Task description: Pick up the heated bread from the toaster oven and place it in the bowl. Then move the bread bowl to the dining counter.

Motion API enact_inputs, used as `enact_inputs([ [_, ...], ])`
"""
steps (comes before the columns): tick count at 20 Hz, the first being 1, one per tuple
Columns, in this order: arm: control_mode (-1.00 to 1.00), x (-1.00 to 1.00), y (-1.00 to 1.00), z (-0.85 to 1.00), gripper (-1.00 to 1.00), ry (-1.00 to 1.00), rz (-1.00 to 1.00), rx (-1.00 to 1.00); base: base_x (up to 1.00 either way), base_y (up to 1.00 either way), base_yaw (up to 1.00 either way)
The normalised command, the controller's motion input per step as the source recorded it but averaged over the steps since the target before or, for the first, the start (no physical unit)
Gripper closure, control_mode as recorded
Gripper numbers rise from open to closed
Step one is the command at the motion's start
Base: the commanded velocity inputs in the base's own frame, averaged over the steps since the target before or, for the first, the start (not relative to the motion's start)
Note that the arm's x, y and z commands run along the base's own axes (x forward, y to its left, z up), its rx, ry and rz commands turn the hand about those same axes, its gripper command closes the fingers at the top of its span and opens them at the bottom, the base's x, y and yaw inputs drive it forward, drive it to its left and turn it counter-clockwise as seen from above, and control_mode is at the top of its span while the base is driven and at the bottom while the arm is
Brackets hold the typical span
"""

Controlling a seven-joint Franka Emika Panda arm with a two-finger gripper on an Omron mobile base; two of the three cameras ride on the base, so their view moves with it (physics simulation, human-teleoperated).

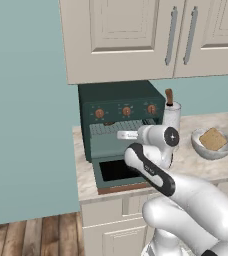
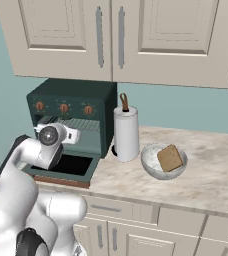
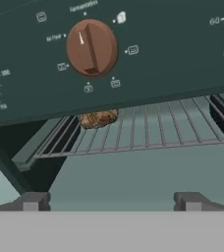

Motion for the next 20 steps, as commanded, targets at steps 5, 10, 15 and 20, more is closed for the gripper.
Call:
enact_inputs([
  [5,-1.0,0.3,0.0,-0.12,-1.0,-0.03,0.0,0.0,0.0,0.0,0.0],
  [10,-1.0,0.28,0.0,-0.16,-1.0,-0.02,0.0,0.03,0.0,0.0,0.0],
  [15,-1.0,0.27,0.0,-0.18,-1.0,-0.02,0.0,0.08,0.0,0.0,0.0],
  [20,-1.0,0.24,-0.01,-0.23,-1.0,-0.02,0.0,0.01,0.0,0.0,0.0],
])
